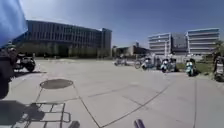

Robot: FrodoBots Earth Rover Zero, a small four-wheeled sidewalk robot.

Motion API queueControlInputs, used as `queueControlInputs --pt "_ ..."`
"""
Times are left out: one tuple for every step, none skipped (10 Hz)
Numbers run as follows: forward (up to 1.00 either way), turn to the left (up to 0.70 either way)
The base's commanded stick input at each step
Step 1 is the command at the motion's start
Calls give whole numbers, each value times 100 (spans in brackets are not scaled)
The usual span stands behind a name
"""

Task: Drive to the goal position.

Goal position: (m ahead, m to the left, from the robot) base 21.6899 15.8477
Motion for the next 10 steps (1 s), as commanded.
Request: queueControlInputs --pt "0 74" --pt "0 58" --pt "0 0" --pt "0 0" --pt "0 0" --pt "0 0" --pt "0 0" --pt "0 0" --pt "0 0" --pt "0 0"
